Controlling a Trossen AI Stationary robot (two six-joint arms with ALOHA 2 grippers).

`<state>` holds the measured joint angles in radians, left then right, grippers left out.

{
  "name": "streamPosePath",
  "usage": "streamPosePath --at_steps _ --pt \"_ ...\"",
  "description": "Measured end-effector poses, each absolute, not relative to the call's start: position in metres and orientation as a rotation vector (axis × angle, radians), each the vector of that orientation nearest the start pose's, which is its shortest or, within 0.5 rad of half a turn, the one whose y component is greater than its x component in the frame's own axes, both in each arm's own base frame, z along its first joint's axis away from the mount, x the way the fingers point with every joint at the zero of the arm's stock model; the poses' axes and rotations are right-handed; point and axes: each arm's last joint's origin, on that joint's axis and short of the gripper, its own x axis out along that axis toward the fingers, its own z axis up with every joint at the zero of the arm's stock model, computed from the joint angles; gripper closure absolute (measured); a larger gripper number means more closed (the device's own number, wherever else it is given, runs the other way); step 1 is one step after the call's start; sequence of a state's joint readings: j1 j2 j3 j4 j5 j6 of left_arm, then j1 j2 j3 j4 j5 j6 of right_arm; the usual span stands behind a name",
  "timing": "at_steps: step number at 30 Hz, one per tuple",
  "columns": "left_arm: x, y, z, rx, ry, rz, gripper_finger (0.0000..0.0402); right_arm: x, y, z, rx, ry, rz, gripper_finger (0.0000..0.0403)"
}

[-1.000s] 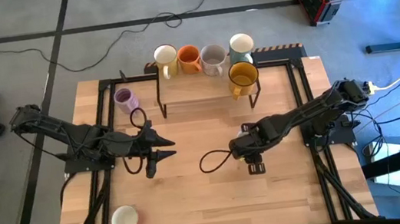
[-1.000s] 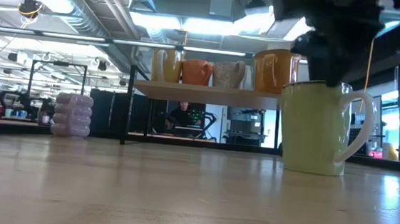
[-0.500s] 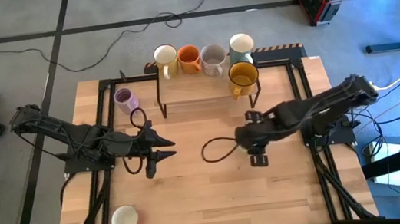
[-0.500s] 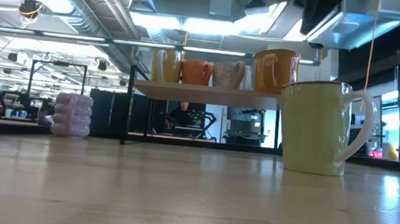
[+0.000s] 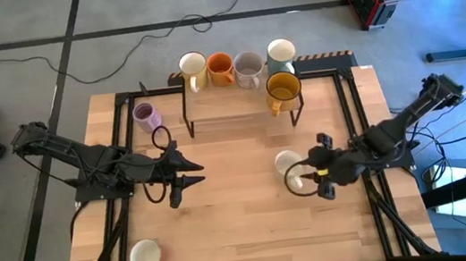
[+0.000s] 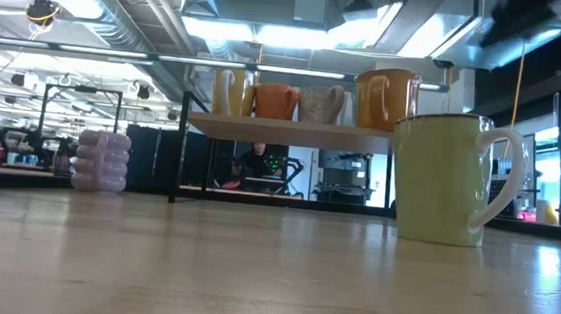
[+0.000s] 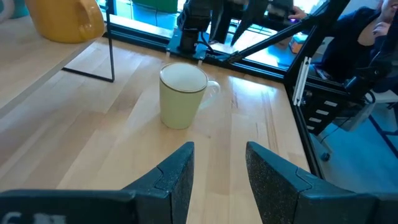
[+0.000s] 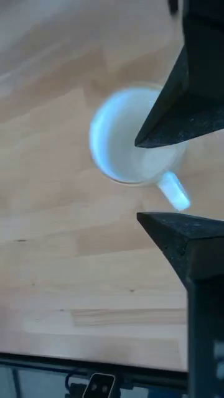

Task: Place coffee mugs
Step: Put the light green mug on the shelf

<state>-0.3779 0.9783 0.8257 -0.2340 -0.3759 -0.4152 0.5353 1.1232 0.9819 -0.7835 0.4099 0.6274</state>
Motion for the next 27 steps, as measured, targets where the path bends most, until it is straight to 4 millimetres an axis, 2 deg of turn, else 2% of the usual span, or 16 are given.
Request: streamPosePath --at_steps 6,11,15,22,27 --pt "0.201 -0.068 0.309 -0.269 0.353 0.072 0.0262 0.166 0.104 0.243 0.266 0.806 -0.115 0.0237" --pt "0.201 -0.068 0.309 -0.27 0.352 0.073 0.0262 0.156 0.112 0.214 0.305 0.792 -0.084 0.0237" --pt "0.201 -0.068 0.309 -0.269 0.352 0.073 0.0262 0.151 0.114 0.195 0.31 0.747 -0.081 0.0237" --pt "0.201 -0.068 0.309 -0.269 0.351 0.074 0.0262 0.146 0.107 0.162 0.341 0.651 -0.101 0.0237" --pt "0.201 -0.068 0.309 -0.269 0.349 0.079 0.0262 0.146 0.106 0.153 0.369 0.545 -0.061 0.0237"
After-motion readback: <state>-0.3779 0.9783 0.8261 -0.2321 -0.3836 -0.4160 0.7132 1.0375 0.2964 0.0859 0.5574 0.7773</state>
